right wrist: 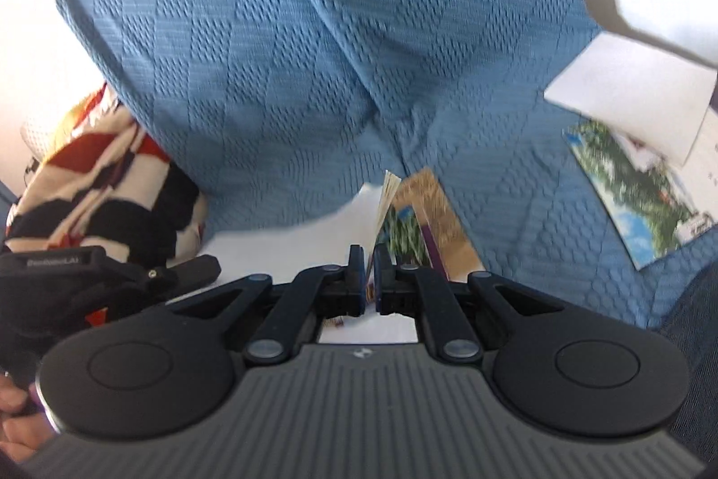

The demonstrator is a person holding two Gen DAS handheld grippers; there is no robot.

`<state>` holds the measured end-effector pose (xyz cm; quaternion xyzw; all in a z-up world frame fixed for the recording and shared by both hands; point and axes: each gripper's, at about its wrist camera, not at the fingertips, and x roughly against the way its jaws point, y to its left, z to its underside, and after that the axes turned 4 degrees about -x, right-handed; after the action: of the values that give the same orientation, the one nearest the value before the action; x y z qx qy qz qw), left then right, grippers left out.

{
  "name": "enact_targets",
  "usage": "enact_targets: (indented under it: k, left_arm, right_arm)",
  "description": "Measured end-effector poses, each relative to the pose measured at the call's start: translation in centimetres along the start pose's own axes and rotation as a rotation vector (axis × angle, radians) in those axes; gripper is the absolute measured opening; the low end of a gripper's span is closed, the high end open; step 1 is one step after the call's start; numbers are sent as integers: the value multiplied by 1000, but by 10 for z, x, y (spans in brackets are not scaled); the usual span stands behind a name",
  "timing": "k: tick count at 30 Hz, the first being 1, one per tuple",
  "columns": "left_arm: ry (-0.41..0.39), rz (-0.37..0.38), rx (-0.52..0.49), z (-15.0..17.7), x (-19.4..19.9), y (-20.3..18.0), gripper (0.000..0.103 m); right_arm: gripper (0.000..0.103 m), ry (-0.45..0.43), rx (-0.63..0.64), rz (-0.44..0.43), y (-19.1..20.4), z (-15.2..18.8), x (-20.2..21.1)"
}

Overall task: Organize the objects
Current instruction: 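Carry the white sheets with the left tool toward the book stack, then lower the white sheets onto the stack and open the left tool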

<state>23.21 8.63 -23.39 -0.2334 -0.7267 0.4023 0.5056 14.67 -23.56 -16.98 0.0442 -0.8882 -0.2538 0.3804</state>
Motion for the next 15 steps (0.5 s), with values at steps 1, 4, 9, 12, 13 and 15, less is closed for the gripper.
enact_targets:
  k: [1,4,9,12,13,15]
  left_arm:
    - [4,-12,4,1,-1,4,10]
    - [2,-61,1,5,-2,14,9]
    - [-17,-126,49,8,-2,33,9]
    - [-16,-149,57,9,-5,39,9]
    - [-16,-160,55,10,-5,40,9]
    - [-22,-188,51,9,-8,40,10]
  right_arm:
    - [7,11,1,3,0,3,-1]
    - [7,42,9,12,-1,14,-6]
    - [7,101,19,19,0,30,-16]
    - [7,128,23,27,1,38,-22]
    - [7,137,25,31,1,39,-24]
    - [7,157,27,39,2,44,-29]
